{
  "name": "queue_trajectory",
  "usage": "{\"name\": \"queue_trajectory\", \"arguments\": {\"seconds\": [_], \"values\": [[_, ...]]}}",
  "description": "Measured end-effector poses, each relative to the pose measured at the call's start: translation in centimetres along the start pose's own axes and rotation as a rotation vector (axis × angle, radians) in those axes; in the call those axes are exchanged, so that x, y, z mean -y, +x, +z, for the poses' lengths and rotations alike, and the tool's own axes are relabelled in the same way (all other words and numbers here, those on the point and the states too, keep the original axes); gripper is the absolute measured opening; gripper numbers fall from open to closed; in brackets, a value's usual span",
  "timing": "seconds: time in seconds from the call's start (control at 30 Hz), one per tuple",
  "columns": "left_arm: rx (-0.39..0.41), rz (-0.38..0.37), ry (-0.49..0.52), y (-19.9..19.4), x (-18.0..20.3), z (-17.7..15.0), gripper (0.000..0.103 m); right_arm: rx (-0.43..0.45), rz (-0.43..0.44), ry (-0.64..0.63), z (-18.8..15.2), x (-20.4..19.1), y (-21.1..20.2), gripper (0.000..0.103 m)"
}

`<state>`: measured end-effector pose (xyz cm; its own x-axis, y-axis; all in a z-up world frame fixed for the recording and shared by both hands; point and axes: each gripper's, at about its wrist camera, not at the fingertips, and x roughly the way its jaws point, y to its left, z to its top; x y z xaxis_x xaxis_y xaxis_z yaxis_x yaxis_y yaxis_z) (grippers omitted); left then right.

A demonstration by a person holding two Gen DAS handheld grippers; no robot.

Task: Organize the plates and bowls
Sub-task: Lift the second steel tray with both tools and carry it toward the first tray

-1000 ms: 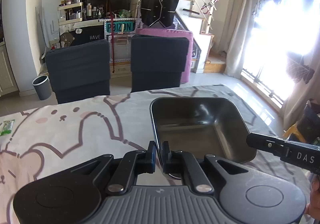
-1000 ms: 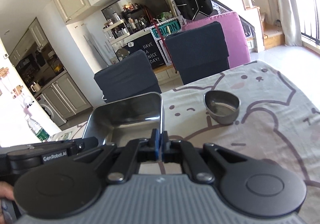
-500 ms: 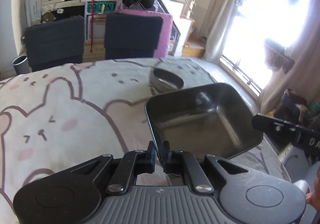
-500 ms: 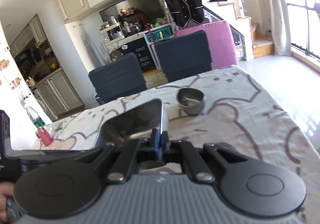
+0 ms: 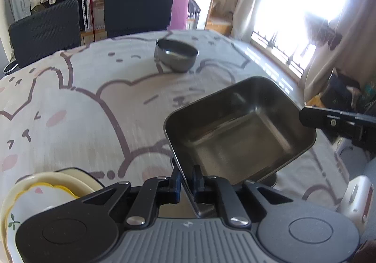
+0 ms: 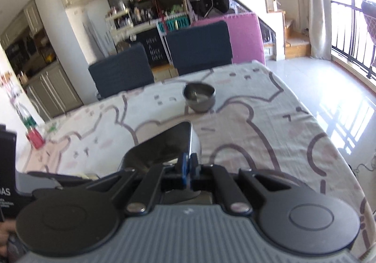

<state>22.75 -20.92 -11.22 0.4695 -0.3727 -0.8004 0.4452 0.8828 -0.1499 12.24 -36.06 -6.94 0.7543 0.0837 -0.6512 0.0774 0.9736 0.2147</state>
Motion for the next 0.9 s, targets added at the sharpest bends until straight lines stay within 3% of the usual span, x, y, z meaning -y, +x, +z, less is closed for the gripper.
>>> {"name": "queue_trajectory", "arguments": {"seconds": [0.47, 0.9], "values": [[-0.072, 0.039, 0.043, 1.7, 0.2, -0.9, 0.015, -0.087, -0.025, -0.072, -1.0, -1.1, 0.9, 0.004], [-0.112, 0.050, 0.102, 3.3, 1.4, -1.3, 0.014, -0.177, -0.115, -0.101, -1.5, -0.7, 2.7, 0.004]]}}
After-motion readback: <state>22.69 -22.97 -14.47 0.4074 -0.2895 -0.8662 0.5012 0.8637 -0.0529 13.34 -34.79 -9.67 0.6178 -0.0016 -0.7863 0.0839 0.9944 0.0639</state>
